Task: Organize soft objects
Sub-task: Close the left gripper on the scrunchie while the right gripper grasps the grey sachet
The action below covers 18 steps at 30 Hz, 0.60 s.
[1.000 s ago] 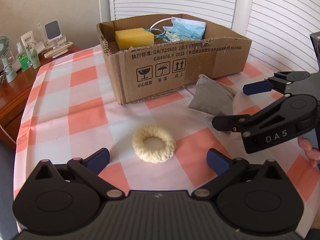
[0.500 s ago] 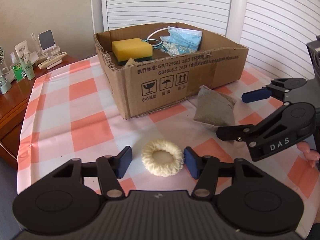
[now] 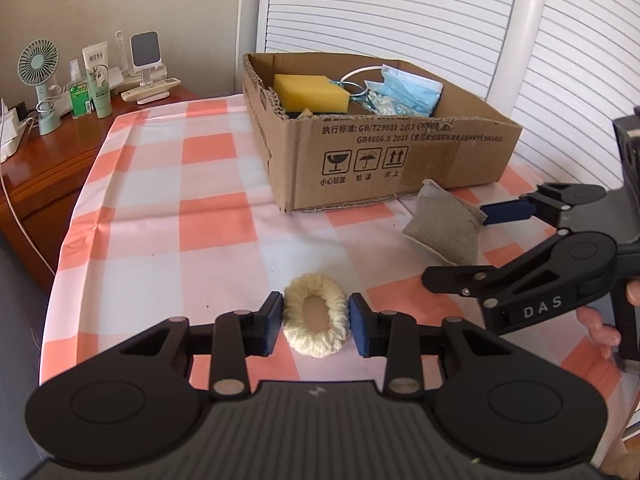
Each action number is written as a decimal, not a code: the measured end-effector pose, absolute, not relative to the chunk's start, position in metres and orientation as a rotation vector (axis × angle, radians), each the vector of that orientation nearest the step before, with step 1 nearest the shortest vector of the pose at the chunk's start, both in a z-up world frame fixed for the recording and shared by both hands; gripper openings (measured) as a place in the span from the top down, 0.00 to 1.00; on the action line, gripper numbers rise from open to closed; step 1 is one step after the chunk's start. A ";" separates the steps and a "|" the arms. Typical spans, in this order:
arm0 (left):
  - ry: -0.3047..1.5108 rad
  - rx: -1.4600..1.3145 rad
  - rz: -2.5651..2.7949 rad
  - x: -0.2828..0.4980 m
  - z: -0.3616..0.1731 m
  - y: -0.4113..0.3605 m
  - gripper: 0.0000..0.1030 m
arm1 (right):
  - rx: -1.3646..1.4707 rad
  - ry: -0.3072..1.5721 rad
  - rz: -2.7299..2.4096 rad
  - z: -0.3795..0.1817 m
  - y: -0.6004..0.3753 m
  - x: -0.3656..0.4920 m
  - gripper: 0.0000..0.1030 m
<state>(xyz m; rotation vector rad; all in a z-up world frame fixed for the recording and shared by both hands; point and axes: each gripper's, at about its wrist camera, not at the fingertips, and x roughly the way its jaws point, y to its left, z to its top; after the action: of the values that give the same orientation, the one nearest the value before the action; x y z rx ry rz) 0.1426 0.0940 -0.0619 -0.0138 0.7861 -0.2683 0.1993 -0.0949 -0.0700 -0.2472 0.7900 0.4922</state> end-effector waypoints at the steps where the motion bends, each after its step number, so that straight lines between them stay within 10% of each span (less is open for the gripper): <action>1: 0.786 -0.014 -0.269 0.142 -0.062 0.094 0.67 | -0.254 0.788 0.508 -0.070 -0.093 0.201 0.00; 18: 0.791 -0.001 -0.289 0.143 -0.062 0.095 0.65 | -0.274 0.747 0.562 -0.072 -0.082 0.212 0.00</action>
<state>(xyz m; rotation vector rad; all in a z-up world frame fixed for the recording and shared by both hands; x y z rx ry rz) 0.1432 0.0952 -0.0615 -0.0011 0.7906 -0.2895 0.2124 -0.0824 -0.0719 -0.2744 0.7474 0.5623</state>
